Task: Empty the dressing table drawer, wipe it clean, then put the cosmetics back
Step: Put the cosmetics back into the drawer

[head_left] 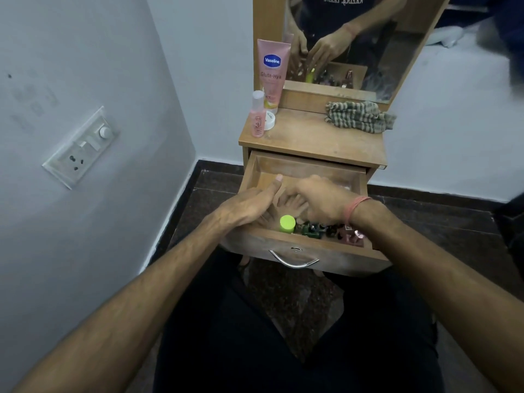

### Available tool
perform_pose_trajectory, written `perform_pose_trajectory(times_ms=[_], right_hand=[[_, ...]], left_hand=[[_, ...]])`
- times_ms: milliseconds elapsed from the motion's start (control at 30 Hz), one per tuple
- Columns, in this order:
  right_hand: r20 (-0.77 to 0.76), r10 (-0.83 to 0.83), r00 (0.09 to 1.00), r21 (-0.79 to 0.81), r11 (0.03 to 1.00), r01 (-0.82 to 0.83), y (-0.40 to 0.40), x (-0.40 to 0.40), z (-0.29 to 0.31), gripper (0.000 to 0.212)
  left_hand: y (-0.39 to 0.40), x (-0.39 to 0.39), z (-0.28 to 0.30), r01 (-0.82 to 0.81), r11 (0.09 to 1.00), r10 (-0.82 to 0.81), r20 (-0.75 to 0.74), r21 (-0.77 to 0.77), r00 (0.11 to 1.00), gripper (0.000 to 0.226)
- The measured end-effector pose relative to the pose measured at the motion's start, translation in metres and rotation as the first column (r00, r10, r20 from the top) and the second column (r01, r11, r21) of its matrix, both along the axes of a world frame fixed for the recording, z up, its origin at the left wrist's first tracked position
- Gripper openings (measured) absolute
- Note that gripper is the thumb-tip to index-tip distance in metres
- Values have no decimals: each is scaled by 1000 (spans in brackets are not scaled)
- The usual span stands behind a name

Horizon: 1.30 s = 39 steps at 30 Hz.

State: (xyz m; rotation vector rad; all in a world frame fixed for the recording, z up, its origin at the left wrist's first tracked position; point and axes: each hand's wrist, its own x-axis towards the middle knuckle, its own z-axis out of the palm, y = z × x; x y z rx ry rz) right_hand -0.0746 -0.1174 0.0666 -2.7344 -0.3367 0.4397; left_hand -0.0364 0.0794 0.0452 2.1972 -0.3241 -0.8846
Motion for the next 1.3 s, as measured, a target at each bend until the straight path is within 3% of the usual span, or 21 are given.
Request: perform_pose_trajectory(times_ms=[200,367,500,567,667,867,1300], right_hand=[[144,-202,969,244,956,163,-3,33,28,44],[284,-417,864,378,876,299,11,82,25,45],[295,-463,836,361,864,351,15,122,22,51],[317,-409,856,275,903,329,14,140,20,58],[322,-320,891,158,946,282,10,164,14,64],[320,-109,941,-169,971,169,-2,185,-3,46],[452,-313,835,97,948,303,-19,148,-8,43]], left_hand=[[10,37,15,-240,947,276,155,-214,949,55],[5,76,16,-396,839,507,270,-373,819,25],[-4,100,17,-413,793,560,268,-448,784,39],[-9,107,16,-429,778,575,246,-459,781,48],[-14,114,10,-451,771,590,241,-449,770,45],[-21,117,-3,-459,765,595,221,-452,773,49],[-16,98,-18,-433,766,569,189,-475,800,29]])
